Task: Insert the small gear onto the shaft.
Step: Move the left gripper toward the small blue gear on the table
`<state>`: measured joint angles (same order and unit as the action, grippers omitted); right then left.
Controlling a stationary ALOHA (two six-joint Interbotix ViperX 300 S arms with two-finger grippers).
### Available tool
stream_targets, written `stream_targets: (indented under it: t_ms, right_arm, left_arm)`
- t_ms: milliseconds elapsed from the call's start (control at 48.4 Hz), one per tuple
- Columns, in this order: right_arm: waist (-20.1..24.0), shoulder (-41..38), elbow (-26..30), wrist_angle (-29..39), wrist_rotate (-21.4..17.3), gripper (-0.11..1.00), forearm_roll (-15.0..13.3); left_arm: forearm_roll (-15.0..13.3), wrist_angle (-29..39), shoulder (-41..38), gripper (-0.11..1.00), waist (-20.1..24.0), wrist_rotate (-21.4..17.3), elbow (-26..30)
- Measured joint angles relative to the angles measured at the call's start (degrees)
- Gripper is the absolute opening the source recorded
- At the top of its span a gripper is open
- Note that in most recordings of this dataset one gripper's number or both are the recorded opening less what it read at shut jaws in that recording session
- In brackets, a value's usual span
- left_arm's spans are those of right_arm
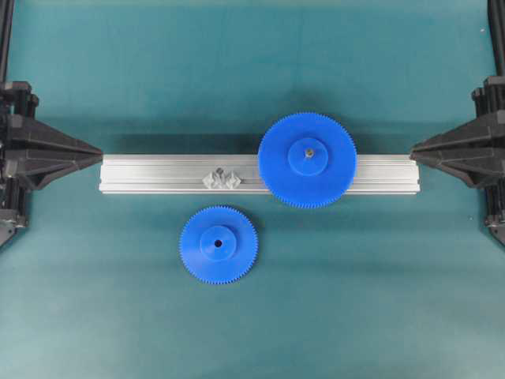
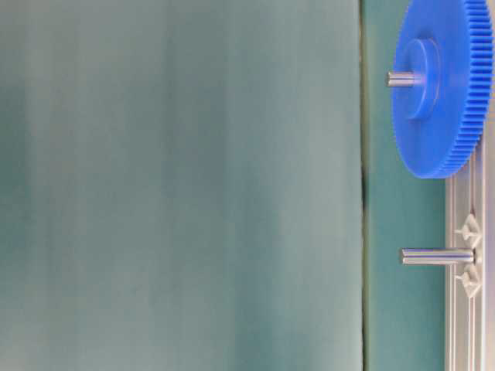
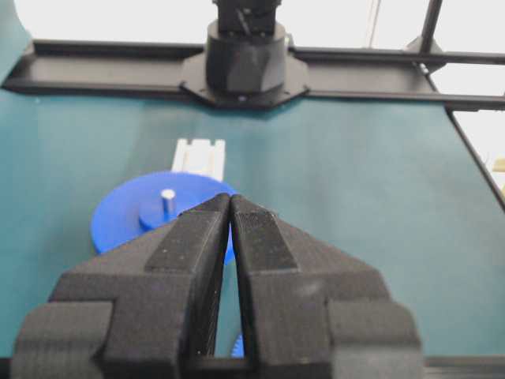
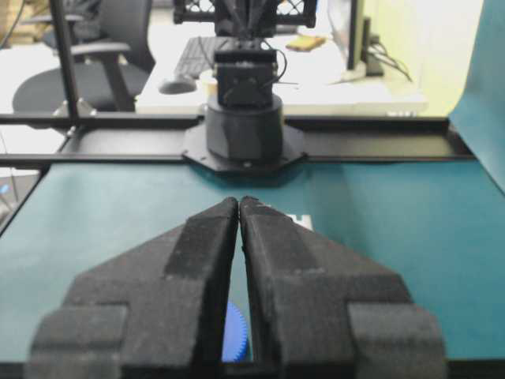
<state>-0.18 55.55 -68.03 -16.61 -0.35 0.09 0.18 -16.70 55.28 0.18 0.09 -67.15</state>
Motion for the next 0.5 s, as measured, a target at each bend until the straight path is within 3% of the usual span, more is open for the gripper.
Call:
stream_targets:
  t_ms: [83,186,351,496]
  right_arm:
    - [0.1,0.0,0.0,0.6,-0.2,0.19,0.8]
    - [0.1,-0.1,0.5,5.0,-1.3,0.08,2.4]
    - [0.1,-0.2,3.0,16.3,-2.3,0.05,2.8]
    - [0.1,-1.6,4.7,23.9,-2.4,0.05,2.8]
  left_arm:
    - [0.2,0.9,-2.3,0.06,-0.4,2.5,0.6]
    - [0.4,1.7,-6.2,0.00,-1.0,4.1,2.1]
    - [0.7,3.6,-10.4,0.00,-1.4,4.0,4.7]
    - [0.7,9.9,-14.4,0.00,-1.9,3.4,7.9]
